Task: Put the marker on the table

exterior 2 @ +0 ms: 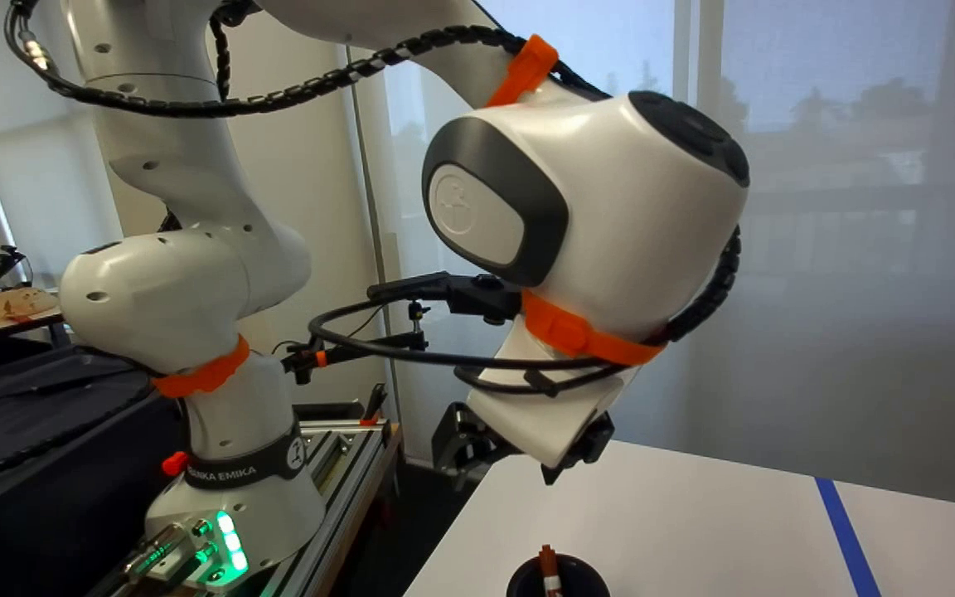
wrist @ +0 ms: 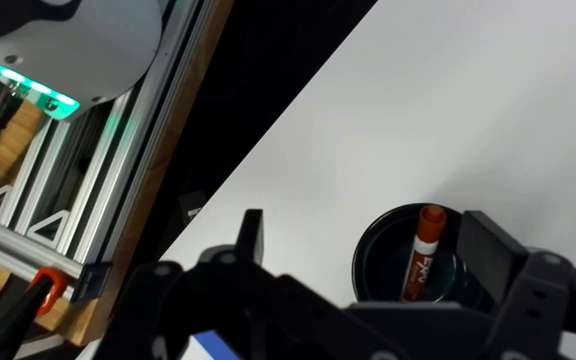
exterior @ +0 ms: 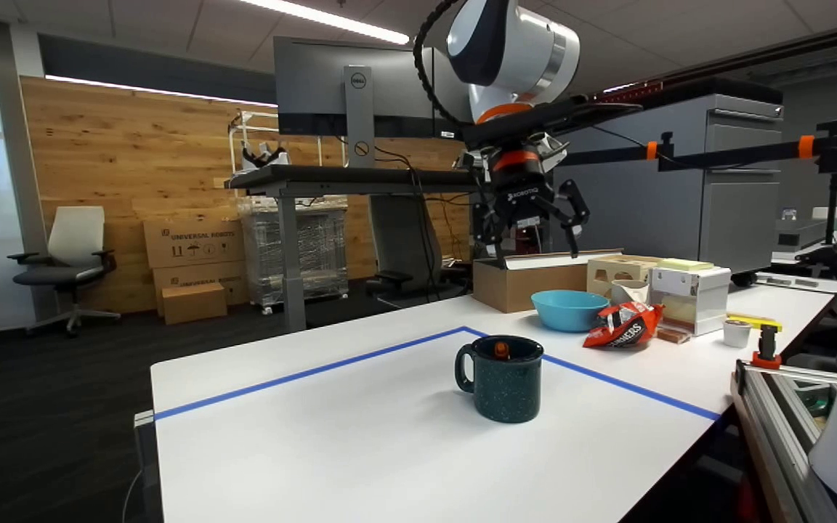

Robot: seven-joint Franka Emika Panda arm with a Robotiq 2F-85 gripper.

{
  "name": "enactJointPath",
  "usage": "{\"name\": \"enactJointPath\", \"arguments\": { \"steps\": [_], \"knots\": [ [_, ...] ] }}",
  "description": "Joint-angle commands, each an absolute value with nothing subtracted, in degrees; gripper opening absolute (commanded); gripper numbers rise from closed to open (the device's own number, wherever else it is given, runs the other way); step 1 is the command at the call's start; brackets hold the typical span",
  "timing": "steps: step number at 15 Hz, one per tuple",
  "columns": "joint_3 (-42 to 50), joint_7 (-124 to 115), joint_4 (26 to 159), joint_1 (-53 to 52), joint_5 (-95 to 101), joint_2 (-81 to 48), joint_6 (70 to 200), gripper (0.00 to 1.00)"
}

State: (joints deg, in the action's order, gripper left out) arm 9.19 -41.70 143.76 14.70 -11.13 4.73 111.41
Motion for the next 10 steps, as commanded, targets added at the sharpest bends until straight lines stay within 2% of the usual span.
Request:
{"name": "enactJointPath", "arguments": {
  "steps": [1, 10],
  "knots": [
    [10.4, -43.3, 142.6, 14.1, -17.4, 1.1, 111.6, 1.00],
    [12.6, -44.1, 140.1, 14.1, -25.1, -5.2, 117.8, 1.00]
  ]
}}
